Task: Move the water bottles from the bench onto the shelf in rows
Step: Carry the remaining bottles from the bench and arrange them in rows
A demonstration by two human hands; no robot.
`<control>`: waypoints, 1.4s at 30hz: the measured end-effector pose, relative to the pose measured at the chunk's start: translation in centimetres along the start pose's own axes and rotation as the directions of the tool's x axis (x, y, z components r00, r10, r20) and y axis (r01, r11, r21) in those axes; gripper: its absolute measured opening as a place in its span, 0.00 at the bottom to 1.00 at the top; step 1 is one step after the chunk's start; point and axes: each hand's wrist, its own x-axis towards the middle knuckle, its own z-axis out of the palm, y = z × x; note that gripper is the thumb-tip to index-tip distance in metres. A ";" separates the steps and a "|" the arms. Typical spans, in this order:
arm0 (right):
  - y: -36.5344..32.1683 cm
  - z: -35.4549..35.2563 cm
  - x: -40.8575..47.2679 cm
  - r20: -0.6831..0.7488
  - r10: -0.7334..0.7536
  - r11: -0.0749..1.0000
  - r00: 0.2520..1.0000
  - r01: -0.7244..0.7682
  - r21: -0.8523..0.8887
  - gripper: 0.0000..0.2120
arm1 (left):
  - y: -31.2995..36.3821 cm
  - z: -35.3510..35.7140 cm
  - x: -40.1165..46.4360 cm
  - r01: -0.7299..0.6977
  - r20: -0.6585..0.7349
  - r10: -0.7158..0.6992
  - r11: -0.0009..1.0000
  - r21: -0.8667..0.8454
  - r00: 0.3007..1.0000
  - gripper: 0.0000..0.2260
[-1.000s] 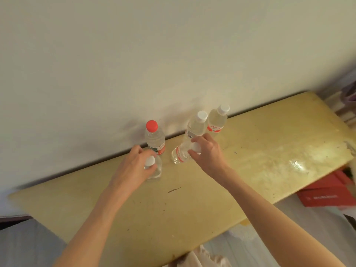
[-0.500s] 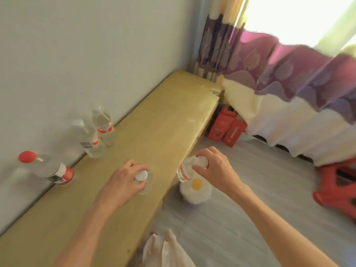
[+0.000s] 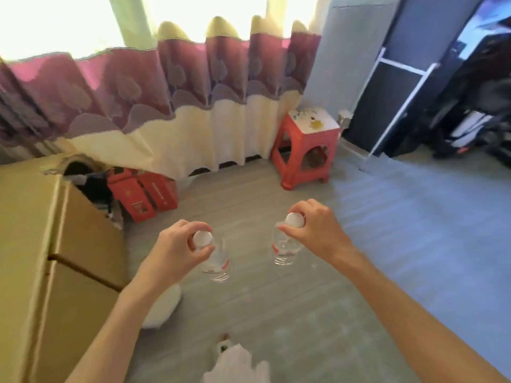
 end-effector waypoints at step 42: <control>79.0 -59.2 6.4 -0.569 0.794 0.491 0.213 -0.776 0.395 0.14 | 85.1 66.8 51.2 -0.746 0.611 0.703 0.613 -0.261 0.363 0.12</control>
